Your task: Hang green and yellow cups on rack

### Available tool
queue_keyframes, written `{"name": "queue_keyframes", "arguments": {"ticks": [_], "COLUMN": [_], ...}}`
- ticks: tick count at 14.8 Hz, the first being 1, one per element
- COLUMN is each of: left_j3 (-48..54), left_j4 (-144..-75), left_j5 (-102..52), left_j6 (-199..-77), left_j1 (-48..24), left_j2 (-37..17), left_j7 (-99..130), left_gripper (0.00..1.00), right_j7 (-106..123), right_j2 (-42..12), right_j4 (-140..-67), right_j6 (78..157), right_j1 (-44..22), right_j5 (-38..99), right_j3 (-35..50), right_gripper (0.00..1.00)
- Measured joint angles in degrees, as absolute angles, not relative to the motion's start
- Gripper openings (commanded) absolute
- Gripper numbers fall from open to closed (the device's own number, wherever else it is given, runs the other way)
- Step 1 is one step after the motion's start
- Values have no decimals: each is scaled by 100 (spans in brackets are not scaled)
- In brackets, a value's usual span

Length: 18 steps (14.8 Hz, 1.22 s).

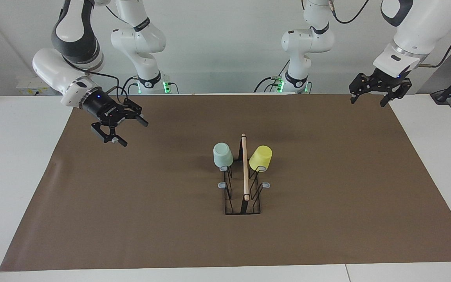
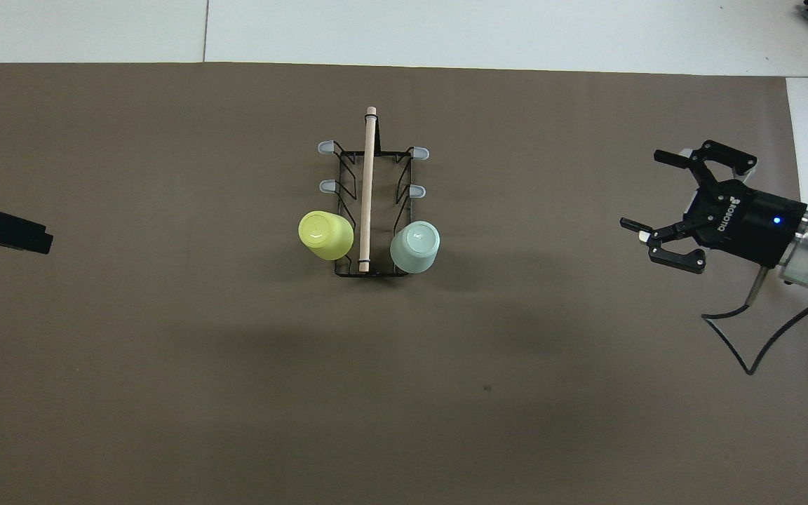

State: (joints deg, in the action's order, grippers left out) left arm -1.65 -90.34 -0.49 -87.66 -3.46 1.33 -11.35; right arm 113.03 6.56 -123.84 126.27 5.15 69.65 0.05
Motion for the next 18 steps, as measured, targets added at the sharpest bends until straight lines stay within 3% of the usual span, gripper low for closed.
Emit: {"name": "queue_keyframes", "arguments": {"ticks": [5, 10, 18], "left_j3": [-165, -165, -164], "left_j4": [-9034, -9034, -9034], "left_j5": [-49, -49, -49], "left_j6": [-8766, -8766, -8763], "left_j1": [-346, -346, -346], "left_j2": [133, 133, 133], "left_j7": [-1135, -1135, -1135], "left_gripper": [100, 100, 100], "right_j7": [11056, 8640, 3138], "right_j2": [547, 313, 294], "right_j4": [-12185, -11519, -11235], "right_j6": [12628, 12632, 12510], "right_j1": [874, 802, -480], "right_j5": [4730, 2213, -262], "right_j3": [-16, 31, 99], "right_gripper": [100, 100, 100]}}
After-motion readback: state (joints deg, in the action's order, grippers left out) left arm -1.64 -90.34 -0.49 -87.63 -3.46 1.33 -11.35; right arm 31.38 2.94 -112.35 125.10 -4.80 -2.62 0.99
